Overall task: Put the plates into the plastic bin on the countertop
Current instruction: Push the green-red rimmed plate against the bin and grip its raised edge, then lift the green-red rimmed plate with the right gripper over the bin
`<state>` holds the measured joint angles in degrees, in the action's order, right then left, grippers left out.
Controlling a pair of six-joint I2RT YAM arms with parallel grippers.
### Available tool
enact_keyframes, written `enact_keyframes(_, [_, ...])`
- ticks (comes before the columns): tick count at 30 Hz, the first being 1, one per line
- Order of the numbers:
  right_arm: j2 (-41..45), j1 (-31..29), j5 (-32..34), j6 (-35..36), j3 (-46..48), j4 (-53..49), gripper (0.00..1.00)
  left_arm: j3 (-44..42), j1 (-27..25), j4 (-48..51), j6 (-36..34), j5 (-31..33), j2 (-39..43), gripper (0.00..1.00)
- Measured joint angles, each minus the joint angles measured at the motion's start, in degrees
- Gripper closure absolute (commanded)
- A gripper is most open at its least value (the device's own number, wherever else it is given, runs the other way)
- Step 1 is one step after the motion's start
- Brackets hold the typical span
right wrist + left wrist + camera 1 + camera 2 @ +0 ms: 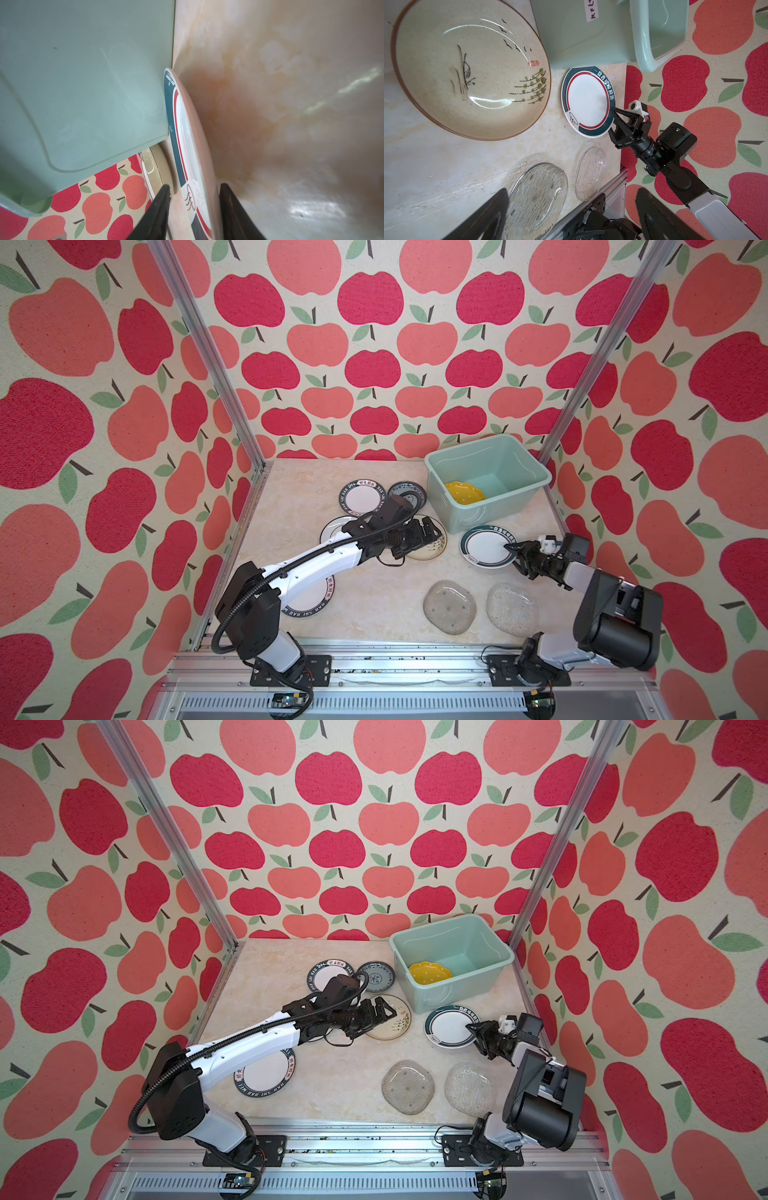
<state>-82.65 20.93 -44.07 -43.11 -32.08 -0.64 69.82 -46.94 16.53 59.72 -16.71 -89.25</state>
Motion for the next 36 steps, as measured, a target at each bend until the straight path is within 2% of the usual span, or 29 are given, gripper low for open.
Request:
enact_keyframes(6, [-0.94, -2.19, 0.42, -0.11, -0.79, 0.15, 0.65, 0.31, 0.81, 0.94, -0.02, 0.0, 0.0, 0.02])
enact_keyframes(13, [-2.86, -4.07, 2.84, 0.33, -0.81, -1.2, 0.82, 0.31, 1.73, 1.73, -0.04, -0.02, 0.35, 0.02])
enact_keyframes(20, [2.1, -4.17, 8.02, 4.52, -4.44, -11.8, 1.0, 1.03, 2.82, 3.54, -0.66, -0.04, 1.99, 0.02])
enact_keyframes(29, [17.0, -4.59, 16.37, 10.47, -11.93, -31.47, 1.0, 1.4, 5.42, 9.01, -2.01, 0.39, 8.66, 0.02])
enact_keyframes(36, [19.71, -8.96, 20.94, 15.08, -26.18, -46.42, 1.0, 3.04, 9.33, 13.81, -3.67, 0.85, 13.97, 0.01])
